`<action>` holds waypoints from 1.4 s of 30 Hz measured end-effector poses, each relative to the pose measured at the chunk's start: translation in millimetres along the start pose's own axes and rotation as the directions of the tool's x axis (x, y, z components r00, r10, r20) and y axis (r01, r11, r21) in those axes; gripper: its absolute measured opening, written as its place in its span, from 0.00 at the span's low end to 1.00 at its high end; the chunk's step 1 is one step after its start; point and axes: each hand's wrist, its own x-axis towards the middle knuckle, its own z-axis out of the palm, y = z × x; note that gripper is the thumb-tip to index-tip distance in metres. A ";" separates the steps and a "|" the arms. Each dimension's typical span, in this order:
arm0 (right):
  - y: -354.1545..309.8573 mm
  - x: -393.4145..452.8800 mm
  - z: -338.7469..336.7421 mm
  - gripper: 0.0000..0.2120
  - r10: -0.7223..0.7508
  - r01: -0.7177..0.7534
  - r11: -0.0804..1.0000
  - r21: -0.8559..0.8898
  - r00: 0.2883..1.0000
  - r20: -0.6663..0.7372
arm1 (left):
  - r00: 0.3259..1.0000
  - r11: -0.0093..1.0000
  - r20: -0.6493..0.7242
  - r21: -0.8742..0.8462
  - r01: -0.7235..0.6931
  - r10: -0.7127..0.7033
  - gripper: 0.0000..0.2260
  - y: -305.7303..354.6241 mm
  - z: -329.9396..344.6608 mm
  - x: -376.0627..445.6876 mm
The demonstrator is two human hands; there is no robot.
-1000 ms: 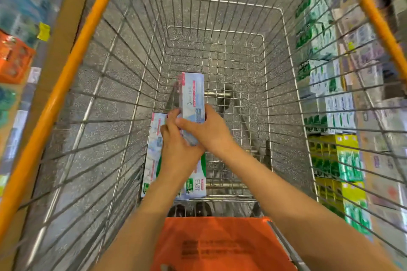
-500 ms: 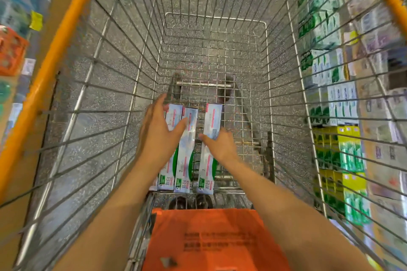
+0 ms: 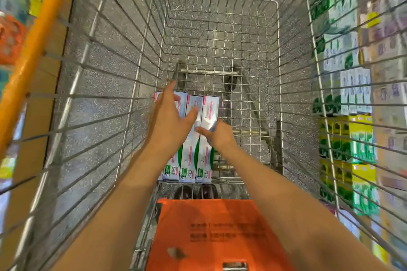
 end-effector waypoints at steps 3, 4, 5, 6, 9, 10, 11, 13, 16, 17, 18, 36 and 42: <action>-12.7 -10.6 -17.4 0.25 0.008 -0.001 0.994 -0.113 0.998 0.064 | 0.998 0.998 0.044 0.040 -0.043 0.042 0.29 14.0 -5.4 -6.9; -22.5 -20.3 -30.4 0.24 0.002 0.004 0.993 -0.118 0.999 0.052 | 0.996 0.996 0.049 0.054 -0.076 0.073 0.28 22.6 -11.6 -9.0; -34.2 -32.9 -47.6 0.25 -0.032 0.034 0.995 -0.098 0.999 0.016 | 0.993 0.991 0.047 0.070 -0.116 0.113 0.28 34.4 -19.8 -11.1; -46.3 -46.2 -67.9 0.33 -0.078 0.076 0.996 -0.040 0.996 -0.048 | 0.986 0.983 0.043 0.089 -0.162 0.159 0.27 48.7 -29.3 -12.9; -90.2 -110.3 -144.1 0.41 -0.266 0.289 0.956 0.050 0.926 -0.269 | 0.939 0.925 0.032 0.167 -0.342 0.341 0.25 111.0 -66.4 -26.5; -103.1 -137.4 -170.8 0.41 -0.335 0.360 0.933 0.017 0.886 -0.321 | 0.910 0.892 0.023 0.192 -0.410 0.413 0.24 135.1 -79.4 -32.8; -113.7 -166.5 -197.5 0.40 -0.401 0.419 0.907 -0.037 0.834 -0.379 | 0.871 0.849 0.006 0.216 -0.482 0.492 0.23 161.7 -92.9 -40.6; -124.0 -228.4 -246.2 0.38 -0.482 0.485 0.864 -0.133 0.724 -0.494 | 0.773 0.746 0.006 0.255 -0.615 0.635 0.24 216.7 -114.6 -57.9; -120.9 -328.1 -306.0 0.34 -0.578 0.507 0.793 -0.338 0.452 -0.679 | 0.612 0.574 0.060 0.287 -0.767 0.788 0.24 304.6 -132.1 -100.8; -113.2 -359.9 -322.4 0.33 -0.596 0.469 0.777 -0.420 0.330 -0.732 | 0.544 0.504 0.078 0.289 -0.814 0.835 0.25 332.2 -133.6 -120.8; -101.5 -392.2 -336.8 0.33 -0.596 0.418 0.773 -0.478 0.219 -0.772 | 0.474 0.433 0.098 0.282 -0.856 0.875 0.26 358.6 -132.8 -143.1; 369.3 -796.6 -294.1 0.29 -0.147 -0.359 0.930 -0.082 -0.157 -0.977 | -0.414 -0.260 0.511 -0.346 -0.901 0.753 0.22 447.2 192.0 -596.6; 474.2 -816.9 -260.9 0.29 0.016 -0.378 0.924 0.055 -0.104 -0.994 | -0.425 -0.153 0.648 -0.434 -0.888 0.632 0.20 405.2 292.1 -664.7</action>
